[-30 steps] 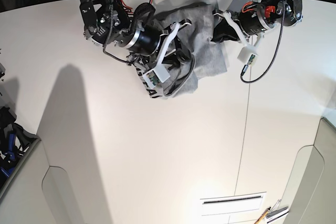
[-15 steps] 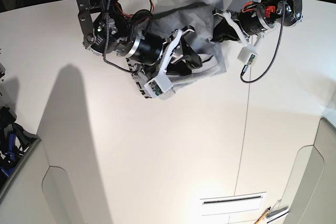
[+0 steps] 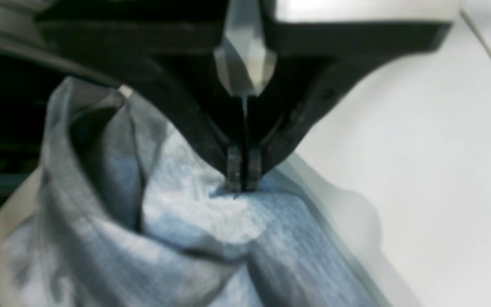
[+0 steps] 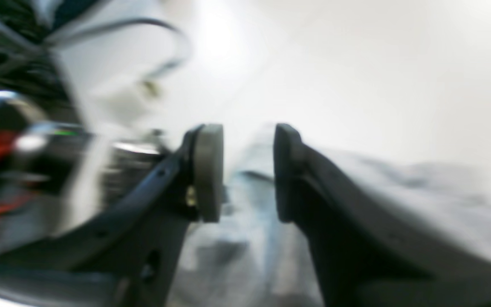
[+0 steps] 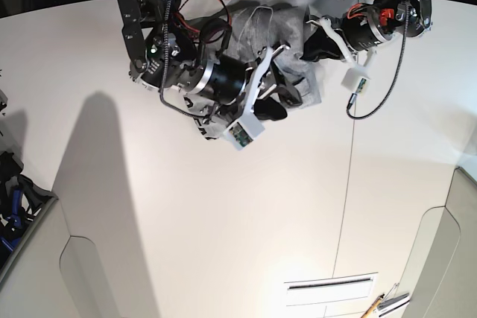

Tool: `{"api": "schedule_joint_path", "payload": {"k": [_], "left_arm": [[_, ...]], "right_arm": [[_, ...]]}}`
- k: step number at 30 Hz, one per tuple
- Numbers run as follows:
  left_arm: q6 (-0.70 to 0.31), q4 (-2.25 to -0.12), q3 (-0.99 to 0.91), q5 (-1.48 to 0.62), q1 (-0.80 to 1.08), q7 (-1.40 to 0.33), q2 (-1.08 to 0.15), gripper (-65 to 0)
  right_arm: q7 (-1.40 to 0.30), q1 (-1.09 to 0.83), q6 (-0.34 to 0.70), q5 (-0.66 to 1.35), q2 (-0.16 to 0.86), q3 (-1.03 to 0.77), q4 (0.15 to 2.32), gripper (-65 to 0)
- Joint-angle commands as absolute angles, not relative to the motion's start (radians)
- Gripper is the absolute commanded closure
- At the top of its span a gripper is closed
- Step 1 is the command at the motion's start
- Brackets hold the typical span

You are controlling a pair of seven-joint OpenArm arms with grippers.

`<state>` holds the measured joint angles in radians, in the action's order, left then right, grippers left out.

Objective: Fold the T-shirt properly
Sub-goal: 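Fold the bundle over again with both grippers, compacting it, then drag the folded bundle with the right gripper toward the table edge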

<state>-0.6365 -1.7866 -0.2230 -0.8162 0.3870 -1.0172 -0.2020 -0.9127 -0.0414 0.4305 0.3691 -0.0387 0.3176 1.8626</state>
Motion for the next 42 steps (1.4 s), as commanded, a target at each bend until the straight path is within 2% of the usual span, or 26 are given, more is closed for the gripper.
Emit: {"api": "schedule_joint_path", "payload": {"k": [1,3,4,6,7,11,15,20,24,27,30,35,42], "left_arm": [[-0.640,-1.815,-0.246,-0.860,0.383,-0.999,-0.220,0.0],[-0.642,-1.842,-0.296,-0.897,0.383,-1.008,-0.228,0.0],[-0.655,-1.861,-0.327,-0.912,0.383,-1.019,-0.228,0.0],[-0.675,-1.906,-0.384,-0.960,0.383,-1.049,-0.228,0.0],[-0.675,-1.929,-0.406,-0.997,0.384,-1.070,-0.228,0.0],[-0.698,-2.004,-0.417,-1.161,0.418,-1.139,-0.228,0.0],[-0.698,-2.019,-0.319,-1.237,0.469,-1.178,-0.227,0.0],[-0.698,-2.016,-0.112,-1.202,0.471,-1.190,-0.228,0.0],[-0.698,-1.976,0.009,-1.043,0.464,-1.139,-0.228,0.0],[-0.698,-1.910,0.021,-0.861,0.431,-1.071,-0.228,0.0],[-0.651,-1.840,-0.002,-0.766,0.388,-1.032,-0.231,0.0],[-0.605,-1.786,-0.086,-0.714,0.314,-1.006,-0.231,0.0],[-0.570,-1.766,-0.136,-0.712,0.200,-0.921,-0.230,0.0]], "right_arm": [[-0.917,-0.008,0.442,0.351,-0.044,0.316,1.882,-20.2],[-0.956,0.035,0.447,0.291,-0.024,0.315,1.881,-19.8],[-0.966,0.055,0.451,0.268,-0.008,0.315,1.881,-16.3],[-0.968,0.090,0.451,0.233,0.031,0.315,1.881,-1.3],[-0.969,0.107,0.451,0.224,0.052,0.315,1.880,0.0],[-0.952,0.160,0.483,0.224,0.115,0.315,1.841,0.0],[-0.903,0.238,0.498,0.225,0.133,0.315,1.679,0.0],[-0.883,0.376,0.520,0.306,0.132,0.316,1.372,0.0],[-0.981,0.403,0.532,0.398,0.133,0.316,1.241,0.0],[-1.053,0.384,0.531,0.402,0.149,0.315,1.242,0.0],[-1.056,0.339,0.530,0.405,0.194,0.310,1.267,0.0],[-1.079,0.228,0.526,0.412,0.271,0.290,1.354,0.0],[-1.105,0.046,0.520,0.506,0.287,0.173,1.544,0.0]]}}
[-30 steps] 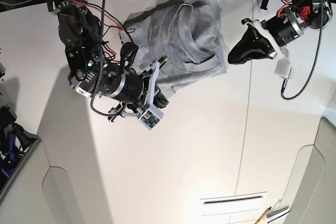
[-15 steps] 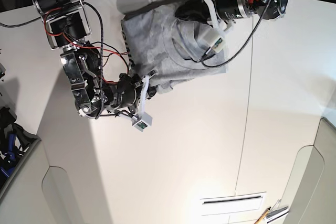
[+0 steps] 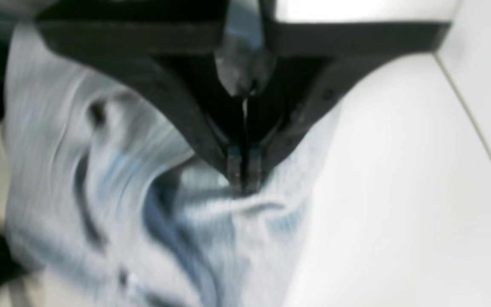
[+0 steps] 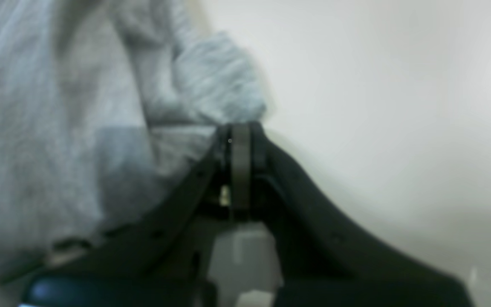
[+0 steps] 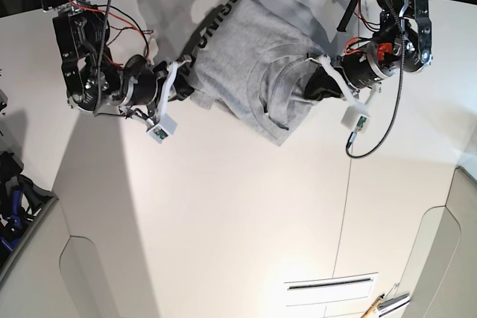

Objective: Fold the T-shirt properly
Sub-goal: 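Drag the folded bundle with the right gripper toward the table edge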

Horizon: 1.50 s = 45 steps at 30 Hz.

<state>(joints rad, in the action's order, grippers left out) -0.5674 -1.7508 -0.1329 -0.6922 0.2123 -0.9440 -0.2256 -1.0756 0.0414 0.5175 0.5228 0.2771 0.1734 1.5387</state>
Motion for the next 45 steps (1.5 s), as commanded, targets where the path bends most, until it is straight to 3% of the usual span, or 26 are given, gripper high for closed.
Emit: {"api": "schedule_joint_path", "payload": {"k": [1,5,8,13,17,22,26,31,34,38,45], "left_arm": [[-0.563,-1.766,-0.136,-0.712,0.187,-0.899,-0.230,0.0],[-0.561,-1.766,-0.136,-0.694,0.138,-0.865,-0.230,0.0],[-0.560,-1.766,-0.138,-0.678,0.097,-0.857,-0.231,0.0],[-0.555,-1.766,-0.193,-0.676,0.055,-0.870,-0.247,0.0],[-0.526,-1.766,-0.290,-0.676,0.056,-0.879,-0.270,0.0],[-0.526,-1.766,-0.414,-0.677,0.071,-0.880,-0.299,0.0],[-0.524,-1.766,-0.466,-0.677,0.108,-0.880,-0.314,0.0],[-0.519,-1.766,-0.479,-0.677,0.153,-0.879,-0.313,0.0],[-0.520,-1.766,-0.479,-0.683,0.171,-0.880,-0.313,0.0],[-0.519,-1.766,-0.479,-0.684,0.176,-0.880,-0.313,0.0],[-0.519,-1.766,-0.479,-0.700,0.187,-0.886,-0.313,0.0]], "right_arm": [[-1.109,0.022,0.521,0.530,0.287,0.158,1.574,0.0],[-1.122,-0.064,0.521,0.564,0.282,0.126,1.694,0.0],[-1.103,-0.087,0.517,0.468,0.282,0.116,1.776,0.0],[-0.950,-0.034,0.386,0.327,0.276,0.068,1.892,0.0],[-0.986,0.007,0.499,0.528,0.236,0.141,1.929,0.0],[-0.984,-0.006,0.493,0.460,0.149,0.352,1.926,0.0],[-0.967,-0.034,0.399,0.282,0.118,0.466,1.916,0.0],[-0.935,-0.047,0.290,0.096,0.119,0.480,1.779,0.0],[-0.905,-0.047,0.271,0.051,0.119,0.450,1.645,0.0],[-0.878,-0.047,0.170,-0.045,0.119,0.313,1.538,0.0],[-0.916,-0.045,0.234,-0.004,0.132,-0.033,1.542,0.0]]}}
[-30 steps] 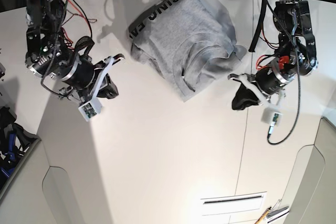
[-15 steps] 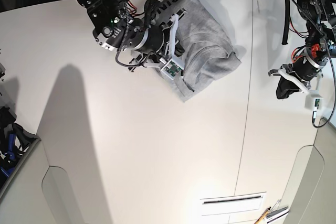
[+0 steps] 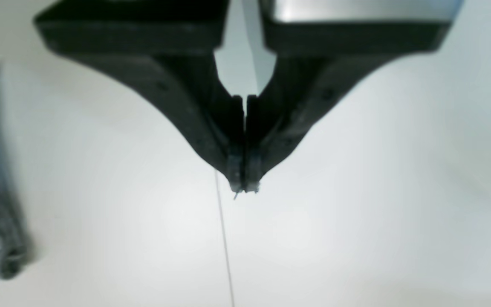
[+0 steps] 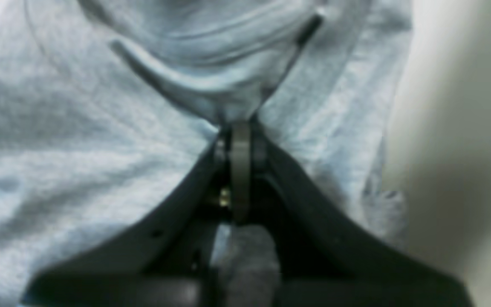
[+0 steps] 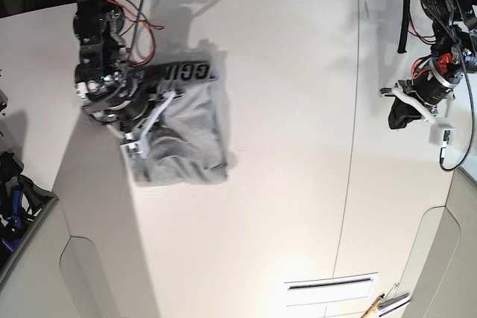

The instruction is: Fold the T-shirt properly

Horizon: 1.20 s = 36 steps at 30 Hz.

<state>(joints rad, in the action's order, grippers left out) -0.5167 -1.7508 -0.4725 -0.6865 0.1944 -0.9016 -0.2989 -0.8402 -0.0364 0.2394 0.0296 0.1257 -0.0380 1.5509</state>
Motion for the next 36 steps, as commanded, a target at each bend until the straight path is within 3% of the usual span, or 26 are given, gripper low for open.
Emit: {"api": "schedule_joint_path", "payload": {"k": [1,8,16,22,28,32,36], "left_arm": [[-0.520,-1.766,-0.479,-0.701,0.187,-0.890,-0.313,0.0],[-0.519,-1.766,-0.479,-0.737,0.186,-0.915,-0.313,0.0],[-0.520,-1.766,-0.479,-0.767,0.188,-0.932,-0.316,0.0],[-0.541,-1.805,-0.479,-0.808,0.186,-0.933,-0.355,0.0],[-0.542,-2.005,-0.530,-0.807,0.218,-1.011,-0.372,0.0],[-0.542,-2.181,-0.637,-0.808,0.363,-1.011,-0.370,0.0],[-0.542,-2.290,-0.786,-0.824,0.541,-1.030,-0.363,0.0]], "right_arm": [[-0.929,-0.045,0.246,0.032,0.143,-0.067,1.542,0.0],[-0.968,-0.048,0.262,0.095,0.244,-0.203,1.542,0.0],[-0.973,-0.040,0.262,0.143,0.299,-0.227,1.567,0.0],[-0.974,0.006,0.260,0.142,0.305,-0.227,1.750,0.0],[-0.992,0.054,0.258,0.143,0.305,-0.227,1.972,0.0],[-1.032,-0.046,0.258,0.139,0.304,-0.227,2.098,0.0],[-1.077,-0.262,0.262,0.138,0.305,-0.229,2.193,0.0]]}}
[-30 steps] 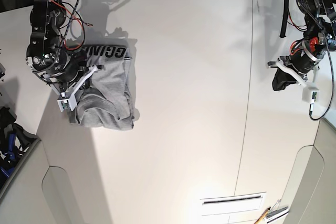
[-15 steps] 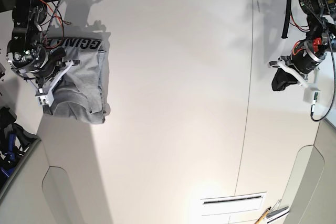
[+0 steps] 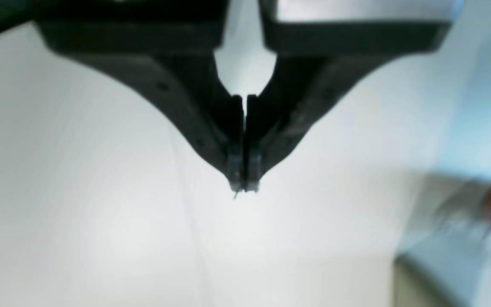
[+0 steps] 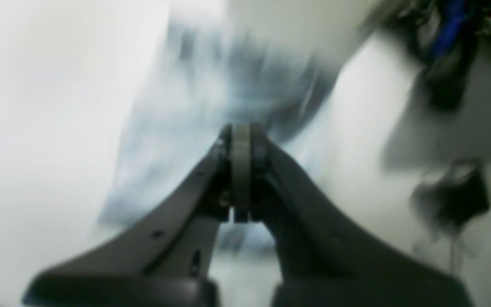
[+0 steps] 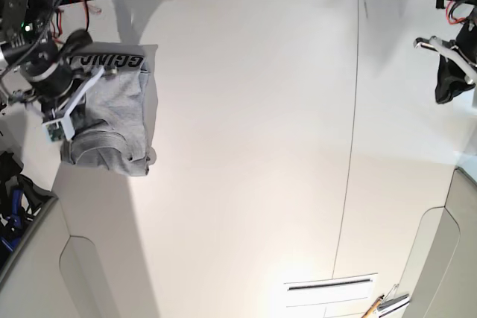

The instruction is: Fold the T-shirt properly

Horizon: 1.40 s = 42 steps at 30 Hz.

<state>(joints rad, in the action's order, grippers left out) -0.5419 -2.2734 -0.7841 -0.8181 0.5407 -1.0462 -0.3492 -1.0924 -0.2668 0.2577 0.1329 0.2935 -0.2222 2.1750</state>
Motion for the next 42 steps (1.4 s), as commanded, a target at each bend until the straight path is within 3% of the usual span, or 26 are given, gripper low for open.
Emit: {"api": "schedule_joint_path", "payload": {"k": [1,7,12,17,21,27,32,37,42], "left_arm": [[-0.542,-2.299,-0.827,-0.838,0.584,-1.044,-0.363,0.0],[-0.547,-2.288,-1.025,-0.934,0.822,-1.141,-0.363,0.0],[-0.549,-2.259,-1.071,-1.000,1.036,-1.157,-0.364,0.0],[-0.628,-2.116,-1.032,-1.167,1.208,-1.205,-0.394,0.0],[-0.640,-1.925,-0.889,-1.199,1.238,-1.163,-0.467,0.0],[-0.640,-1.500,-0.534,-1.038,1.155,-0.743,-0.522,0.0],[-0.641,-1.113,-0.278,-0.964,0.978,-0.601,-0.521,0.0],[-0.641,-0.860,-0.065,-0.944,0.767,-0.467,-0.484,0.0],[-0.639,-0.757,0.067,-0.633,0.551,-0.146,-0.369,0.0]], "right_arm": [[-1.082,-0.326,0.269,0.138,0.305,-0.232,2.218,0.0],[-1.126,-0.677,0.304,0.097,0.311,-0.337,2.344,0.0],[-1.153,-0.915,0.331,0.130,0.371,-0.501,2.356,0.0],[-1.191,-1.085,0.463,0.399,0.388,-0.563,2.346,0.0],[-1.189,-1.119,0.583,0.644,0.388,-0.532,2.261,0.0],[-1.109,-0.991,0.591,0.646,0.425,-0.382,1.895,0.0],[-1.021,-0.827,0.591,0.643,0.427,-0.246,1.451,0.0],[-0.633,-0.651,0.591,0.602,0.426,-0.140,0.970,0.0],[-0.262,-0.468,0.568,0.590,0.403,-0.052,0.609,0.0]]}}
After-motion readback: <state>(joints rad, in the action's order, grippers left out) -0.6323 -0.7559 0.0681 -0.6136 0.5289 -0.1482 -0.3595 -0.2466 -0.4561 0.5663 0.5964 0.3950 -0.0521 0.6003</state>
